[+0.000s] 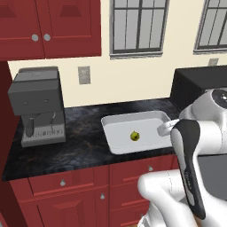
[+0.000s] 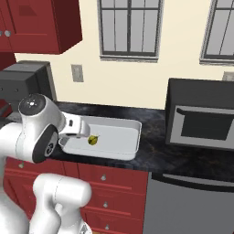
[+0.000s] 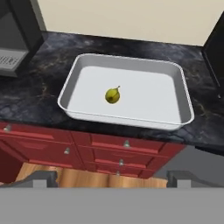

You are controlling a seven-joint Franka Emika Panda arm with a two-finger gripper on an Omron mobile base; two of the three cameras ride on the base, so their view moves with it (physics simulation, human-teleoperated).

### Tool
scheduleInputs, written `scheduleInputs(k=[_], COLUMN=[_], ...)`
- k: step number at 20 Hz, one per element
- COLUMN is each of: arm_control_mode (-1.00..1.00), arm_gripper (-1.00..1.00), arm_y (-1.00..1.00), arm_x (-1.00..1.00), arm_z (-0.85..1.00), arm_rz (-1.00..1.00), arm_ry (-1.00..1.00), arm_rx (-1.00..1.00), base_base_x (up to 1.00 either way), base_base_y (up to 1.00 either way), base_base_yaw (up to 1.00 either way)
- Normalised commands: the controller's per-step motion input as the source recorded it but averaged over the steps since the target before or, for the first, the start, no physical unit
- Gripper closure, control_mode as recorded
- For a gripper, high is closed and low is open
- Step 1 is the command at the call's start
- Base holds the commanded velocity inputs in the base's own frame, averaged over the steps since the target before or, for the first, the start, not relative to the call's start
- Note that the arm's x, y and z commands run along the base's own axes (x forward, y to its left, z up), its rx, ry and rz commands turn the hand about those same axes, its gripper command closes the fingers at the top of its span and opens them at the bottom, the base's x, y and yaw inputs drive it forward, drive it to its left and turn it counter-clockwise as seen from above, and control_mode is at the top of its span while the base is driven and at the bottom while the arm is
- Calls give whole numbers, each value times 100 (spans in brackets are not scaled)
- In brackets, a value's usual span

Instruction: Pick the pear and banana from the fridge and place them inside the tupperware on the counter.

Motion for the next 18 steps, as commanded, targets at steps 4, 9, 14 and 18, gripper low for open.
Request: scheduleInputs(k=[4,9,14,18], arm_control_mode=[100,100,100,100], arm_gripper=[-100,-100,-100,-100], arm_y=[0,0,0,0], arm_x=[-42,0,0,0], arm_z=[7,0,0,0], arm_rz=[0,0,0,0], arm_ry=[5,0,0,0], arm_rx=[0,0,0,0], base_base_x=[-22,-100,-100,-96], base_base_y=[0,0,0,0], base_base_yaw=[0,25,57,71])
